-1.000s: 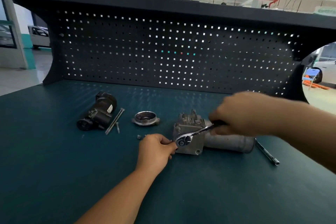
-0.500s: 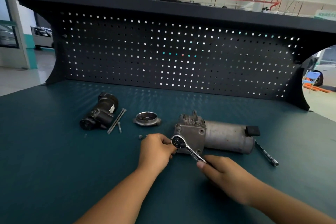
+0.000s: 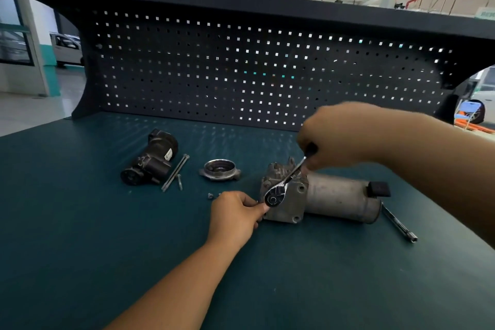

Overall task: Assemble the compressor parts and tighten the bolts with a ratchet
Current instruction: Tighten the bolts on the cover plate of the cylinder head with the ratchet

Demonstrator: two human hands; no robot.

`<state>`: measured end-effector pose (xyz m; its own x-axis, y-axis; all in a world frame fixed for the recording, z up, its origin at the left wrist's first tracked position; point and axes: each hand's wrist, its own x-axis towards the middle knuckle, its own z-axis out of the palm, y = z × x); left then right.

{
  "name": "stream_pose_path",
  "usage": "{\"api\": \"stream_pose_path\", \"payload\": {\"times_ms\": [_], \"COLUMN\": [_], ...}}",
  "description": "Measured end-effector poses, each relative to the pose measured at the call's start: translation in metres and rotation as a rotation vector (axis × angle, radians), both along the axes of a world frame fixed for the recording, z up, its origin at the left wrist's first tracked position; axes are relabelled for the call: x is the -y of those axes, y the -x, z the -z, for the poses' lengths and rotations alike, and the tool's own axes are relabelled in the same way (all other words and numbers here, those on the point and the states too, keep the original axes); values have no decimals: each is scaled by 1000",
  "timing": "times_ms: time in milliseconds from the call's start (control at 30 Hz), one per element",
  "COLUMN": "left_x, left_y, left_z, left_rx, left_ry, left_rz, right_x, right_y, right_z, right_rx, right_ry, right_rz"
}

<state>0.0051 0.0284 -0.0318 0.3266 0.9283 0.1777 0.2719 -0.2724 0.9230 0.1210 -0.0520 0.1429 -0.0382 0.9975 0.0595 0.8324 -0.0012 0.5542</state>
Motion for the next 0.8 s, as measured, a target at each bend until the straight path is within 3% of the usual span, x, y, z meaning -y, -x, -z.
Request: {"api": "stream_pose_path", "payload": {"times_ms": [167, 333, 433, 633, 800], "left_x": [-2, -1, 0, 3, 6], "left_y": [0, 0, 1, 2, 1], "left_z": [1, 0, -1, -6, -9], "left_rx": [-16, -18, -10, -43, -187], "left_ry": [-13, 26, 64, 36, -117], "left_rz": [-9, -12, -10, -31, -77], "right_x": [-9, 18, 36, 48, 48], "right_y": [-1, -33, -43, -15, -4], "right_z": [-1, 30, 71, 146, 156], "right_rx": [103, 43, -196, -966, -1208], "right_ry": [-32, -23, -12, -118, -135], "right_rz": [-180, -139, -40, -7, 46]}}
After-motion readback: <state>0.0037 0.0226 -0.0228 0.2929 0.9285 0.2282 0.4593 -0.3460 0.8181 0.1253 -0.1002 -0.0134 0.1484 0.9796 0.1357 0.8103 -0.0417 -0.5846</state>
